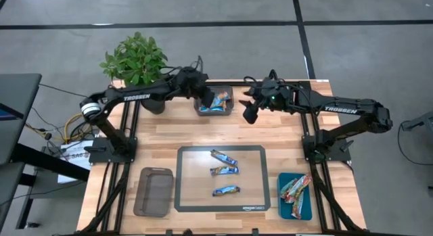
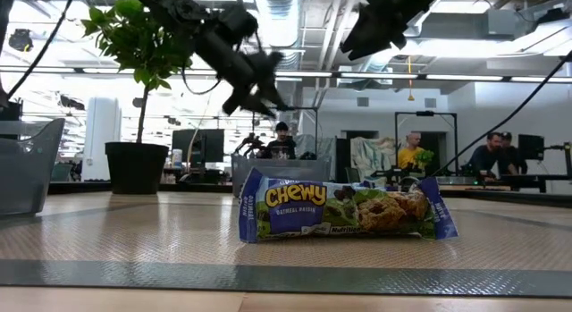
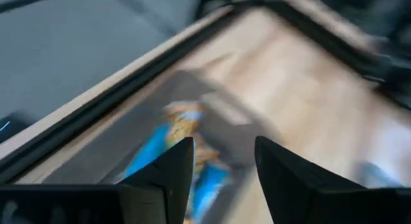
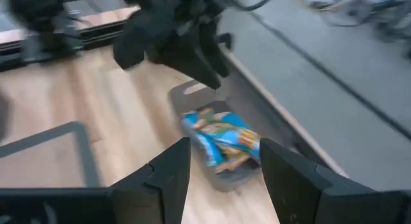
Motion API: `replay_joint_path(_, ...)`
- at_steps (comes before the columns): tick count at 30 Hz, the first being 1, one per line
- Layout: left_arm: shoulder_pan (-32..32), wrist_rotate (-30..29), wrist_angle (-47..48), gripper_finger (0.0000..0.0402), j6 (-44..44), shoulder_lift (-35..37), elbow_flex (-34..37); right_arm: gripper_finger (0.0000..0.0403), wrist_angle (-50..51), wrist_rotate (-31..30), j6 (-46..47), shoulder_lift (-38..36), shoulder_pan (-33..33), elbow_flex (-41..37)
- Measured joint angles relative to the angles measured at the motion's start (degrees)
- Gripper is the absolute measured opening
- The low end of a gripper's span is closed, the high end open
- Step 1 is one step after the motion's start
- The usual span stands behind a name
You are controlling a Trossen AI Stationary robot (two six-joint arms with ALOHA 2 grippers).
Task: Pick and place Granola Bars by type
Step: Put the blue granola bar into the bottom black transparent bin
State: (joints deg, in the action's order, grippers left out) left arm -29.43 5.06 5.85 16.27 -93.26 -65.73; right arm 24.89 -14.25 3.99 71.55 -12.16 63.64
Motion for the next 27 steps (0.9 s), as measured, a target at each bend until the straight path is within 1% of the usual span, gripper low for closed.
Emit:
replay_joint_path(4, 4.4, 8.7, 0.3, 0.0144, -7.1, 3.6, -0.1, 0.0177, 0.9, 5.6, 0.0, 0.0, 0.3, 0.0)
replay_joint_path(6, 7.4, 10.5, 2.6, 0.0133, -9.3, 4.7, -0.1, 0.0177, 1.9, 8.0, 0.0, 0.0, 0.8, 0.0)
replay_joint_path(9, 12.7, 11.2, 7.2, 0.0120, -12.0, 4.9, -0.1, 0.0177, 4.1, 11.5, 0.0, 0.0, 1.7, 0.0)
replay_joint_path(11, 16.3, 10.3, 10.9, 0.0114, -13.9, 4.1, -0.5, 0.0177, 6.2, 13.6, 0.0, -0.3, 2.5, 0.0)
replay_joint_path(14, 20.9, 5.4, 15.5, 0.0112, -17.2, 2.1, -1.2, 0.0177, 9.2, 14.4, 0.5, -0.8, 4.2, 0.0)
replay_joint_path(18, 24.5, 0.3, 17.2, 0.0117, -19.7, -0.6, -2.9, 0.0177, 12.8, 14.9, 0.5, -2.4, 7.0, -0.1)
replay_joint_path(22, 26.3, -0.4, 18.7, 0.0124, -19.7, -4.3, -4.7, 0.0177, 16.0, 17.6, 1.3, -4.2, 9.5, -0.1)
replay_joint_path(24, 27.2, -0.4, 18.2, 0.0128, -20.2, -6.6, -6.4, 0.0177, 19.4, 20.4, 2.0, -5.4, 10.3, -0.1)
replay_joint_path(27, 28.5, -0.4, 20.0, 0.0132, -22.2, -10.3, -8.9, 0.0177, 24.2, 24.9, 2.0, -6.9, 11.6, -0.1)
